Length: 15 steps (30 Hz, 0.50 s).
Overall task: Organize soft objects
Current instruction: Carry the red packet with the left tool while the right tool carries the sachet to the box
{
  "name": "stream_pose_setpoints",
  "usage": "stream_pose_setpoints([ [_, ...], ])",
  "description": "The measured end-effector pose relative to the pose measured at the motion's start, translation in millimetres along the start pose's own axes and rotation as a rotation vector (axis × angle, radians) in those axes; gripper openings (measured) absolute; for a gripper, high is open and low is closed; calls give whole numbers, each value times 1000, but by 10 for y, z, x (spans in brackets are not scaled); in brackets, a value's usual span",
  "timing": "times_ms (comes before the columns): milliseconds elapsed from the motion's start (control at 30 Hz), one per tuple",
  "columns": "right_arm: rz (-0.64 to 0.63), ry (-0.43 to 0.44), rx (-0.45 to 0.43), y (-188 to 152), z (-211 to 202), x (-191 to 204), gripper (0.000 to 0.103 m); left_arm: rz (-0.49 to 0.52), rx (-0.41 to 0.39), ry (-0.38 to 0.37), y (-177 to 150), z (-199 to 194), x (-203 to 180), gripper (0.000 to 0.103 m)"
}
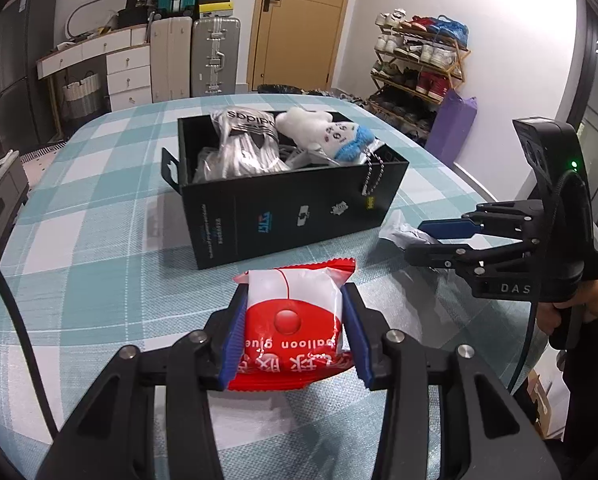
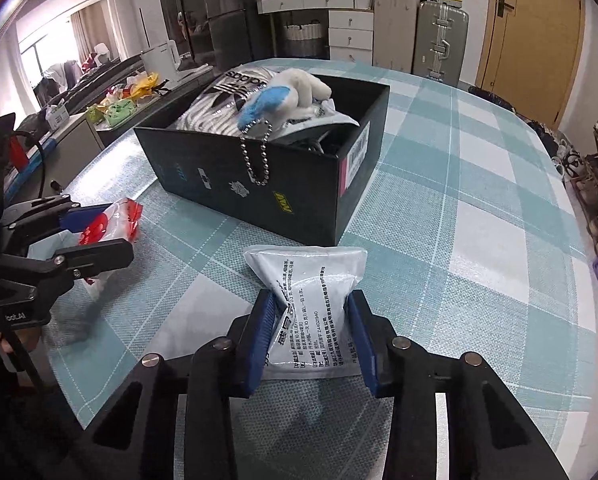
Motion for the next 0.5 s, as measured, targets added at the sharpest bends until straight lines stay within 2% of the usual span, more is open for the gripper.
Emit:
stream_pose_setpoints([
  [233,-15,-11,-48,42,-192,8,37,-10,-29,12,22,-79,43,44],
  [500,14,17,-101,94,-367,-35,37,-19,-61,17,81,-138,61,44],
])
Point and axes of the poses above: each gripper's, at about its wrist camera, not at the fingertips, and z roughly the way its jaws point, x to its left, y to its top, the point moved 3 cm from there along z, roughly the way its jaws point, and after that the axes turned 11 degrees about -y, right-handed, at the moved point
